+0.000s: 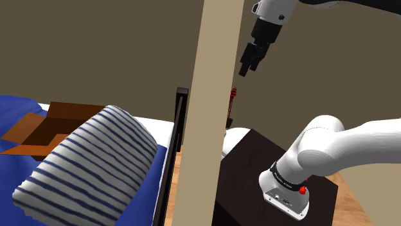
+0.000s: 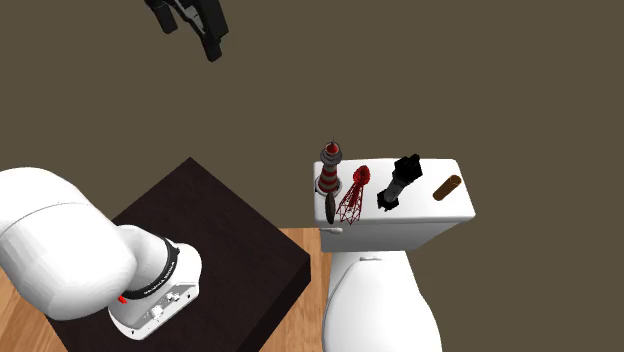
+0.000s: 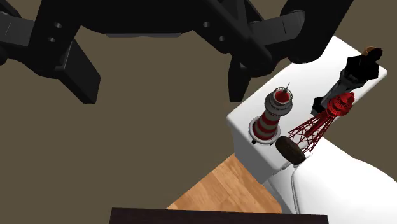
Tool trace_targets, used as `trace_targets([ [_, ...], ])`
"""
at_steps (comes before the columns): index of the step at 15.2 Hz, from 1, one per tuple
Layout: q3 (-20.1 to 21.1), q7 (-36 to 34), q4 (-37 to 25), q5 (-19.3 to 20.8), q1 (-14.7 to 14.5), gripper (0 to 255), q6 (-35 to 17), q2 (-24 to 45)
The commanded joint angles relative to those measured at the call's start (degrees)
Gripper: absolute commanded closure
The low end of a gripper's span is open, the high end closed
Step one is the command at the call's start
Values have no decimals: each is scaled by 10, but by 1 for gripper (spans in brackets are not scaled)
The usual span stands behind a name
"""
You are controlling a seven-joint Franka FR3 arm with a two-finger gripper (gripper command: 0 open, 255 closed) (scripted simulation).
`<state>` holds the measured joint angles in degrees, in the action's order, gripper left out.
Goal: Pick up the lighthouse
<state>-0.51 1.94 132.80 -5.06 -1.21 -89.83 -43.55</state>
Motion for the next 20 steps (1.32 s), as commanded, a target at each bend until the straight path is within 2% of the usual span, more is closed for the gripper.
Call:
trace_targets([
  [1, 0, 0, 0, 0, 0, 0, 0, 0],
  [10, -73, 63, 89, 38, 41, 0, -168, 40],
  [15, -119, 101, 114, 49, 60, 0, -266, 92],
  [20, -168, 146, 119, 43, 70, 0, -363, 164],
])
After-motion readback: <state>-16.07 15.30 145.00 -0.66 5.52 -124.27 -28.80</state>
